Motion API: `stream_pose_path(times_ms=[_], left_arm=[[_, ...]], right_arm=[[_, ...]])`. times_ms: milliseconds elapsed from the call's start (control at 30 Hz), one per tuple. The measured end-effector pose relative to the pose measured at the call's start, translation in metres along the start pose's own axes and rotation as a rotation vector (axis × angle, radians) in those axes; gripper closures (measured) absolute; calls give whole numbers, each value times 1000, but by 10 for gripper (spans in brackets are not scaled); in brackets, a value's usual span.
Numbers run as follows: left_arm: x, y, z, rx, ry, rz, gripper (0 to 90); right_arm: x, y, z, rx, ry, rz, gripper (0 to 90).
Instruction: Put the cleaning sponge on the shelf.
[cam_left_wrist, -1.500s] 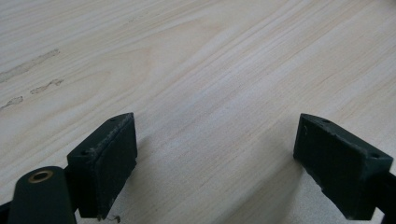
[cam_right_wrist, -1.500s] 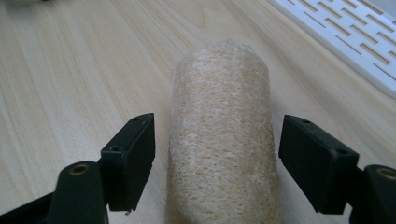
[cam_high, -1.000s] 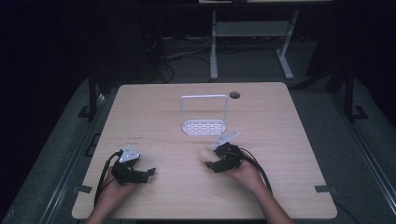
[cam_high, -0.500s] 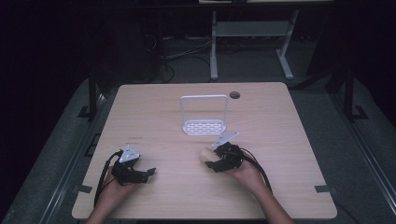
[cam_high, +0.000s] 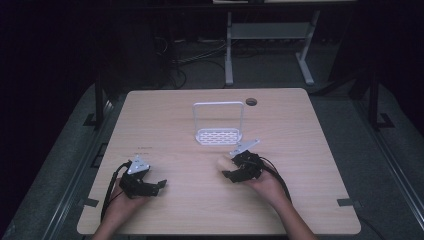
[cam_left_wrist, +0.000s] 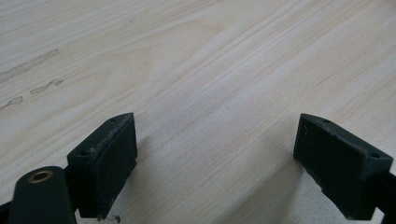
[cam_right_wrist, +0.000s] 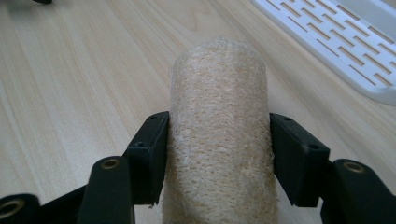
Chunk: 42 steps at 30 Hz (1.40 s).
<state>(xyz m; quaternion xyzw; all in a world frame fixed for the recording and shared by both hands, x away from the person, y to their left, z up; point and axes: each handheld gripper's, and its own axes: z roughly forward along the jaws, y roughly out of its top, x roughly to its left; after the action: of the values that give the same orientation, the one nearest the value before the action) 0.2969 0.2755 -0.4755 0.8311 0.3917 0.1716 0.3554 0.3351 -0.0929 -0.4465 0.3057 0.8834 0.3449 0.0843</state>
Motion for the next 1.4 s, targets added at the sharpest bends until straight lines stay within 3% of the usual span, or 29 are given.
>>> stream_pose_path(times_ms=[633, 1400], left_arm=[[0, 0, 0, 0, 1, 0, 130], [0, 0, 0, 4, 0, 5, 130]], right_arm=[[-9, 6, -9, -25, -29, 4, 409], [-25, 28, -12, -58, -60, 17, 409]])
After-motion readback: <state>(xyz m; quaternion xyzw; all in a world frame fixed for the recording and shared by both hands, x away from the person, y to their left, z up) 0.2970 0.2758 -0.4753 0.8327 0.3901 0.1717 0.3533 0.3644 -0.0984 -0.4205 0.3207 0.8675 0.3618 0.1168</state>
